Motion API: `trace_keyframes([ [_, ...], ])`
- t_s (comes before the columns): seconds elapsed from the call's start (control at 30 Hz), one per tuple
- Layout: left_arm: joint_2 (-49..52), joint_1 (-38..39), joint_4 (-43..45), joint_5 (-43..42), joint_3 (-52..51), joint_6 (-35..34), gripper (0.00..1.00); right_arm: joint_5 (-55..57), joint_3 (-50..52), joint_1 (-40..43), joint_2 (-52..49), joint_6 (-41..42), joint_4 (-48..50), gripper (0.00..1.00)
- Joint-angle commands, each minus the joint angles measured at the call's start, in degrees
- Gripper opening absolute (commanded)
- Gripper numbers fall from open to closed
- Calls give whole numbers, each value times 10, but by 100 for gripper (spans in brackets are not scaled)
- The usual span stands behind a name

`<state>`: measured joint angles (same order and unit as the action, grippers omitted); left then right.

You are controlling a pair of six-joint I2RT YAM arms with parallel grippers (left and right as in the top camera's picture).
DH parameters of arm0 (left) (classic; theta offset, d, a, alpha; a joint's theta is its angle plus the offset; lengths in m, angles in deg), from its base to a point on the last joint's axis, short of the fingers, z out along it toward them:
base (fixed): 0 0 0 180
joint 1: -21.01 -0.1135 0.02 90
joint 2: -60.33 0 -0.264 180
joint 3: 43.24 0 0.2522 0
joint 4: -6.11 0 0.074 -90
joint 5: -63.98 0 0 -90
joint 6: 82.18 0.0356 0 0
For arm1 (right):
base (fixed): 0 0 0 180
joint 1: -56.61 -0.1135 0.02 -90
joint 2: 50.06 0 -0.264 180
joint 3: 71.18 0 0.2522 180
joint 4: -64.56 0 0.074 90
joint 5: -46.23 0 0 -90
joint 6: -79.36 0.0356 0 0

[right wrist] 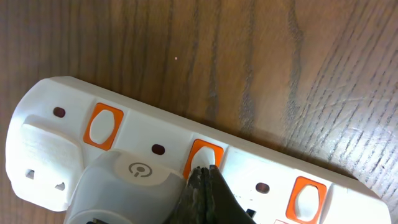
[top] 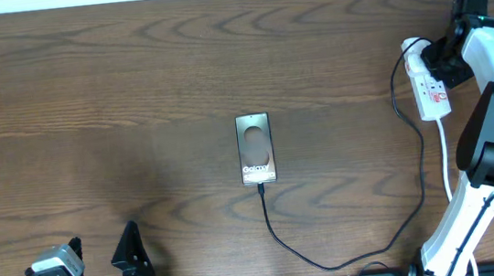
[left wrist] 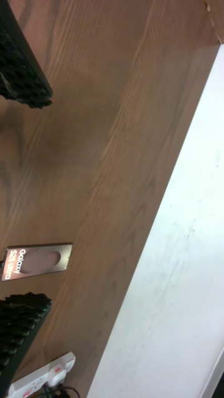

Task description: Plug charger to phone and switch on socket

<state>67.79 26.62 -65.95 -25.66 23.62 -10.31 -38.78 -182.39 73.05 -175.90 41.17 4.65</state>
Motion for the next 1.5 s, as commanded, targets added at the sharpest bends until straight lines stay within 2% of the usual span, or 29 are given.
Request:
trace_keyframes([
  [0.0,-2,-3,0,5,4,3,97,-9,-3,-11,-26,-9,-1,1],
  [0.47,-2,-3,0,5,4,3,97,-106,-3,35,-28,-14,3,1],
  [0.9,-2,-3,0,5,4,3,97,-183,-3,34,-92,-16,1,1],
  [1.13,-2,-3,0,5,4,3,97,-193,-3,33,-93,-28,-1,1],
  [1.47,-2,-3,0,5,4,3,97,-265,-3,33,-93,-30,-8,1],
])
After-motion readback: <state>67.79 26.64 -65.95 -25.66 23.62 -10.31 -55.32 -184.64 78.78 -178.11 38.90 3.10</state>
